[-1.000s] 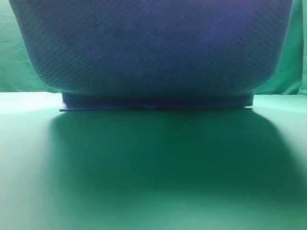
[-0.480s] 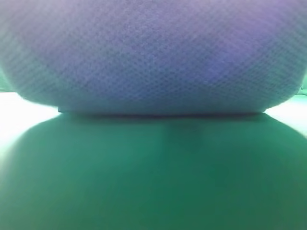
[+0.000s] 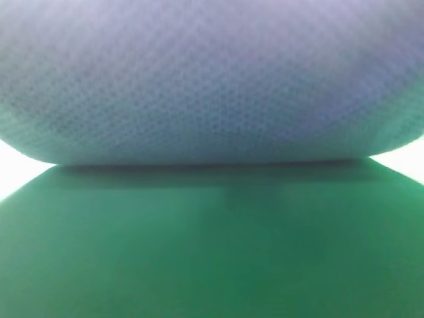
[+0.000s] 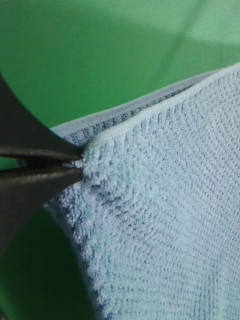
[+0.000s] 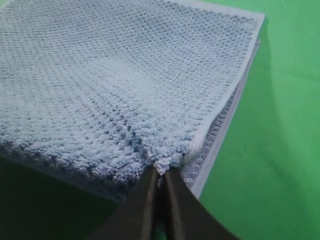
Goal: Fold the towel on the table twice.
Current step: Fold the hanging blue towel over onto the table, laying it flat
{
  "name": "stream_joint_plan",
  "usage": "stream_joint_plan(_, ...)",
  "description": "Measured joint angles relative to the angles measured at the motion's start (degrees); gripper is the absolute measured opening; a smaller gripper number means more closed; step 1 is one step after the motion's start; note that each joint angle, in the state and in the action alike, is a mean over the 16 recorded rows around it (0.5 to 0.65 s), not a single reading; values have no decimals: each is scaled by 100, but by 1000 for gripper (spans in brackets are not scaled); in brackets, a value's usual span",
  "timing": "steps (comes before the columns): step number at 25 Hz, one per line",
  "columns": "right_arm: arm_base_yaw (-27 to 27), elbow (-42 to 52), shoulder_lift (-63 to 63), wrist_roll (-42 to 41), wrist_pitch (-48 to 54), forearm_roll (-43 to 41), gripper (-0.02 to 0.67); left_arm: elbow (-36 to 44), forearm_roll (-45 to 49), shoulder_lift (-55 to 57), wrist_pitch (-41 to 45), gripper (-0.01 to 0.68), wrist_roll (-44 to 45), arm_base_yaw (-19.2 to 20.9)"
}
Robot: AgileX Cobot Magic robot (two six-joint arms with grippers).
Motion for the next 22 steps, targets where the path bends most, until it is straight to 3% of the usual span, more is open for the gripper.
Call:
stream_joint_plan(11,-6,142,818,53,-1111,29,0,-65,-477,736,-1019,0,449,0)
stream_joint_plan(22,-323,-762,2516,73,-1836,-7,0,-1044,-715,2382,-1850,0,744,0)
